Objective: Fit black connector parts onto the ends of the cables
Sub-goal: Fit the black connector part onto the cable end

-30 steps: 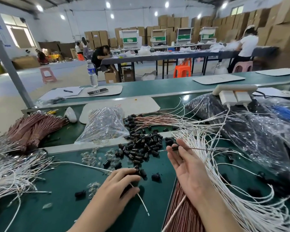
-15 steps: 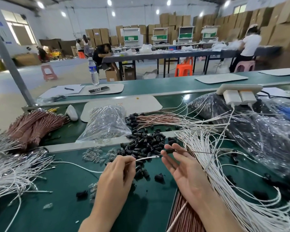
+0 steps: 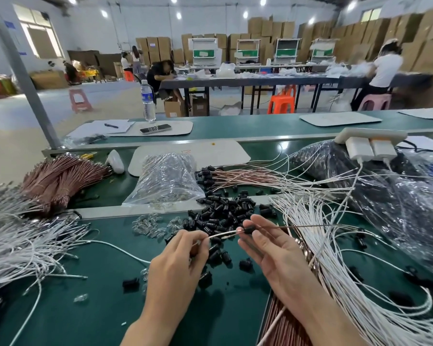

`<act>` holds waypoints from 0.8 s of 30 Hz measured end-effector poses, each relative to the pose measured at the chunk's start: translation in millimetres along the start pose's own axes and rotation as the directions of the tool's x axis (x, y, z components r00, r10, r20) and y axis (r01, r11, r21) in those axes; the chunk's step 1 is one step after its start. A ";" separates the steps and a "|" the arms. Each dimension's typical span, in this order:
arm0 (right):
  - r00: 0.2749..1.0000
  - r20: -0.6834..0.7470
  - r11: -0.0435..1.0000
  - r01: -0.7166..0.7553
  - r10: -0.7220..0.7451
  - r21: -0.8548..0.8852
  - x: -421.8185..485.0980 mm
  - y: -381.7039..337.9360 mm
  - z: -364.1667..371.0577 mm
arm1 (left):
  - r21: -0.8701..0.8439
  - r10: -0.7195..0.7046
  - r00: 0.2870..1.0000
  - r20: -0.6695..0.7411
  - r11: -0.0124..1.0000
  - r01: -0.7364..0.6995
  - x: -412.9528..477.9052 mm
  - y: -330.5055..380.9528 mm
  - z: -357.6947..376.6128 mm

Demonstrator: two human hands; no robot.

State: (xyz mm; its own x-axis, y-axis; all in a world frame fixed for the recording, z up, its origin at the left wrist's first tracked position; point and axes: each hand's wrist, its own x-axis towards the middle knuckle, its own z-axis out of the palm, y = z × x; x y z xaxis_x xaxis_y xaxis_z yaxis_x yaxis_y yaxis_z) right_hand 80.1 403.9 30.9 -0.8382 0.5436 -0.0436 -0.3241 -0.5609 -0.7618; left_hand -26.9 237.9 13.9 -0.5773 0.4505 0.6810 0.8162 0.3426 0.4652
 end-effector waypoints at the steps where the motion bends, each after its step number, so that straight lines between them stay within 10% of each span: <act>1: 1.000 0.013 1.000 -0.003 0.003 -0.005 -0.4 0.1 0.4 | 0.000 0.007 1.000 0.001 1.000 -0.007 -0.3 0.2 0.3; 24: 0.996 0.055 0.974 -0.055 0.068 -0.218 -10.0 15.7 18.7 | -0.163 0.014 0.994 0.106 0.987 0.004 -0.6 4.6 -0.1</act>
State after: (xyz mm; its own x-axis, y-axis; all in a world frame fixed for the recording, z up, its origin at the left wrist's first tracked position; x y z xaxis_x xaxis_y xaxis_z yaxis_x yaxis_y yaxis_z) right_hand 75.2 378.0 31.4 -0.8811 0.4691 -0.0598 -0.1746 -0.4402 -0.8808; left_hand -22.8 239.1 15.8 -0.5652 0.5401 0.6236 0.8070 0.2050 0.5538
